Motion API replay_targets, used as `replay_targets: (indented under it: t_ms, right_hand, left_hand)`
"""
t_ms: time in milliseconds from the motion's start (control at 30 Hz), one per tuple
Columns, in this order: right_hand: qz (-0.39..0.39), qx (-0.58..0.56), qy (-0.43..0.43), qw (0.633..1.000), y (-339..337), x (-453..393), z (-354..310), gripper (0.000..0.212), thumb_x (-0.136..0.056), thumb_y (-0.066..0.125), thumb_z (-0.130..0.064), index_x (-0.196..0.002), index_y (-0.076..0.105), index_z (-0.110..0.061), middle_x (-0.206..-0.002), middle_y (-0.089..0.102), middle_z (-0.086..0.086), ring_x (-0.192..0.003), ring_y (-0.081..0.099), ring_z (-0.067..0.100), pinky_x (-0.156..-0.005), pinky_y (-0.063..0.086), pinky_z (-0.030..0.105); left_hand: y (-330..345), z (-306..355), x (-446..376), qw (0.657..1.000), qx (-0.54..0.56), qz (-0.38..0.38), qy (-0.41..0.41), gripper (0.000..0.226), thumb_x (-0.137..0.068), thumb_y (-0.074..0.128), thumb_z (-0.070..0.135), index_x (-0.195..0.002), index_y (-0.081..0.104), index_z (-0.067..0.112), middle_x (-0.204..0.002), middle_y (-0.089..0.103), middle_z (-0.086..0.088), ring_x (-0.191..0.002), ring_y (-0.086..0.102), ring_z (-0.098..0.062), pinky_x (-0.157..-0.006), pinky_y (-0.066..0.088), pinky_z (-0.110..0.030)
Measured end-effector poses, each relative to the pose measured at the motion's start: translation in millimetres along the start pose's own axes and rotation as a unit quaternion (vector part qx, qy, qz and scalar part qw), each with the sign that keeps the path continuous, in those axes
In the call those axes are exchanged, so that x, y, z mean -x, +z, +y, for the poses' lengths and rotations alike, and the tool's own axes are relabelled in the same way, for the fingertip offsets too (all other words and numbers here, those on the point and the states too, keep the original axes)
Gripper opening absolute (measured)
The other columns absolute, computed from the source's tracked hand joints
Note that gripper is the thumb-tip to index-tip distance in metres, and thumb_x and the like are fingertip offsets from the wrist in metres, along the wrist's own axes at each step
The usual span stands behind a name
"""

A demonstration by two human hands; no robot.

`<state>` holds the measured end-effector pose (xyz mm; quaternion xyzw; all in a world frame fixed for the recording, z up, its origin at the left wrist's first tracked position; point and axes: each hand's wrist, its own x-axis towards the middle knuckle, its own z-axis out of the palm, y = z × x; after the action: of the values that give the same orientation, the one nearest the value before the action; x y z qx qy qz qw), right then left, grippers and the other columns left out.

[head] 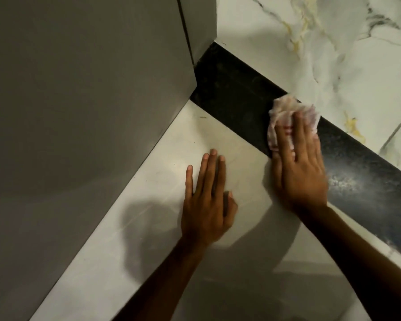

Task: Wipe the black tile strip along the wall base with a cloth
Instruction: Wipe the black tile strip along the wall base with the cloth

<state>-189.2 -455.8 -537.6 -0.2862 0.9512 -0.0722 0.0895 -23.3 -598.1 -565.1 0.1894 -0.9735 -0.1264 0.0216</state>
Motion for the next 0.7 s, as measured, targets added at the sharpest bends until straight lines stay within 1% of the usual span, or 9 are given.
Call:
replay_targets:
  t_ms: [100, 167, 233, 300, 367, 433, 500, 567, 700]
  right_hand:
    - [0.049, -0.018, 0.063, 0.997, -2, -50, -20, 0.06, -0.117, 0.026, -0.039, -0.173, 0.012, -0.022, -0.182, 0.008, 0.016, -0.171, 0.006, 0.032, -0.141, 0.011, 0.049]
    - [0.045, -0.045, 0.063, 0.996, -1, -98, -47, 0.064, -0.116, 0.024, -0.041, -0.173, 0.007, -0.019, -0.182, 0.004, 0.017, -0.171, 0.003, 0.034, -0.141, 0.01, 0.052]
    - [0.025, -0.06, 0.015, 0.998, 2, -134, -83, 0.068, -0.114, 0.026, -0.042, -0.173, 0.003, -0.017, -0.182, 0.0, 0.017, -0.171, 0.001, 0.034, -0.141, 0.009, 0.053]
    - [0.009, -0.054, -0.067, 0.996, 1, -138, -109, 0.068, -0.114, 0.027, -0.04, -0.173, 0.001, -0.017, -0.182, 0.0, 0.017, -0.171, 0.0, 0.033, -0.141, 0.01, 0.053]
    - [-0.006, -0.039, -0.136, 0.99, 1, -111, -103, 0.066, -0.116, 0.029, -0.037, -0.173, 0.005, -0.015, -0.182, 0.003, 0.017, -0.17, 0.003, 0.034, -0.141, 0.015, 0.054]
    - [-0.022, -0.018, -0.159, 0.987, 0, -62, -75, 0.064, -0.116, 0.032, -0.035, -0.173, 0.011, -0.017, -0.182, 0.007, 0.015, -0.171, 0.005, 0.032, -0.14, 0.018, 0.055]
    - [-0.037, -0.012, -0.137, 0.99, -2, -11, -38, 0.063, -0.114, 0.031, -0.038, -0.173, 0.014, -0.022, -0.183, 0.006, 0.011, -0.171, 0.004, 0.029, -0.14, 0.017, 0.055]
    - [-0.037, -0.014, -0.074, 0.996, -6, 19, -5, 0.066, -0.112, 0.03, -0.037, -0.173, 0.01, -0.024, -0.183, 0.002, 0.009, -0.171, -0.001, 0.025, -0.141, 0.013, 0.053]
    - [0.035, -0.021, 0.079, 0.996, -10, -15, 7, 0.073, -0.101, 0.037, -0.027, -0.17, 0.022, -0.009, -0.181, 0.012, 0.021, -0.169, 0.008, 0.039, -0.14, 0.013, 0.057]
  left_hand:
    - [2, 1, 1, 1.0, 0.005, 0.007, 0.001, 0.072, -0.107, 0.04, 0.037, -0.171, 0.027, 0.008, -0.182, 0.021, -0.013, -0.17, 0.017, -0.027, -0.139, 0.016, -0.055]
    - [3, -1, 1, 1.0, 0.015, 0.02, 0.007, 0.071, -0.107, 0.038, 0.038, -0.171, 0.027, 0.008, -0.181, 0.022, -0.013, -0.17, 0.017, -0.025, -0.139, 0.013, -0.053]
    - [5, 0, -1, 1.0, 0.018, 0.023, 0.005, 0.07, -0.108, 0.037, 0.039, -0.17, 0.029, 0.007, -0.181, 0.024, -0.012, -0.17, 0.017, -0.025, -0.139, 0.012, -0.052]
    - [4, 0, -2, 1.0, 0.025, 0.016, 0.0, 0.071, -0.107, 0.037, 0.039, -0.169, 0.032, 0.006, -0.18, 0.026, -0.012, -0.17, 0.019, -0.024, -0.14, 0.013, -0.052]
    - [4, 1, 0, 0.999, 0.027, 0.026, 0.001, 0.069, -0.106, 0.042, 0.037, -0.167, 0.037, 0.004, -0.178, 0.032, -0.013, -0.168, 0.025, -0.026, -0.138, 0.021, -0.056]
    - [3, 1, 2, 1.0, 0.016, 0.026, -0.001, 0.07, -0.105, 0.045, 0.036, -0.167, 0.037, 0.003, -0.178, 0.031, -0.014, -0.168, 0.024, -0.026, -0.134, 0.027, -0.059]
    - [1, 1, 2, 1.0, 0.01, 0.017, -0.001, 0.074, -0.105, 0.046, 0.036, -0.169, 0.029, 0.003, -0.181, 0.024, -0.014, -0.17, 0.018, -0.026, -0.134, 0.027, -0.06]
    - [1, 1, 2, 1.0, 0.013, 0.013, 0.002, 0.075, -0.106, 0.044, 0.037, -0.17, 0.026, 0.004, -0.182, 0.02, -0.014, -0.17, 0.016, -0.026, -0.135, 0.026, -0.06]
    - [4, 1, 3, 1.0, 0.014, 0.013, 0.002, 0.073, -0.108, 0.04, 0.04, -0.17, 0.027, 0.005, -0.181, 0.022, -0.014, -0.169, 0.02, -0.028, -0.137, 0.022, -0.058]
